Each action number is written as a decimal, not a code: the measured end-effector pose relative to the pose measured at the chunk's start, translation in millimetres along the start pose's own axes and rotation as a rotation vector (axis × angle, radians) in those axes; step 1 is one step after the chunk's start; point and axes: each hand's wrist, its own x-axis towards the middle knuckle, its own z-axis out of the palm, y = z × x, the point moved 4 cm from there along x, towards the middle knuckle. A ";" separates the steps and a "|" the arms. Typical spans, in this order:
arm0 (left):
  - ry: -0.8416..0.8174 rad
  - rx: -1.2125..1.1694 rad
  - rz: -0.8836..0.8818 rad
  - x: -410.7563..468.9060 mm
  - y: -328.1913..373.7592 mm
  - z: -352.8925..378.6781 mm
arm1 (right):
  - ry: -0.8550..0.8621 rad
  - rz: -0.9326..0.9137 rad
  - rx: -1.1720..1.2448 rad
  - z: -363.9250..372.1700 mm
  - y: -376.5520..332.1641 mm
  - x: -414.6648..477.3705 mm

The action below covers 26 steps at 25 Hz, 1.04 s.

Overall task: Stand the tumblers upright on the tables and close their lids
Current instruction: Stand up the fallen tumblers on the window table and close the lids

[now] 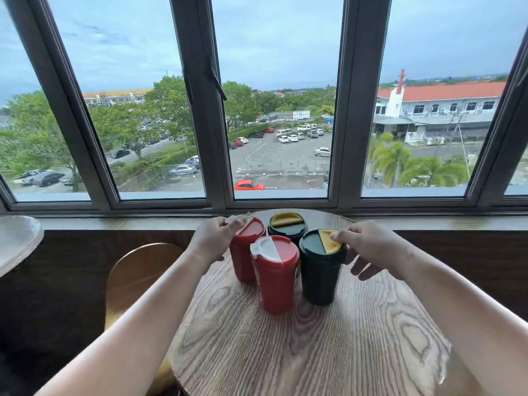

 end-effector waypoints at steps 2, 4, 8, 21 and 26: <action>0.054 0.119 0.064 -9.1 4.8 -5.4 | 0.004 -0.010 -0.023 0.7 -2.5 0.3; 0.182 0.186 0.207 -29.6 16.3 -15.7 | 0.014 -0.031 -0.066 2.0 -5.2 1.4; 0.125 0.203 0.517 -88.3 35.0 -11.2 | 0.028 -0.069 -0.156 1.6 -10.7 3.0; 0.274 0.176 0.480 -120.8 18.3 23.1 | 0.006 -0.098 -0.264 5.4 -10.4 9.3; 0.318 0.156 0.462 -122.0 19.9 30.7 | 0.031 -0.162 -0.243 9.6 -17.7 6.3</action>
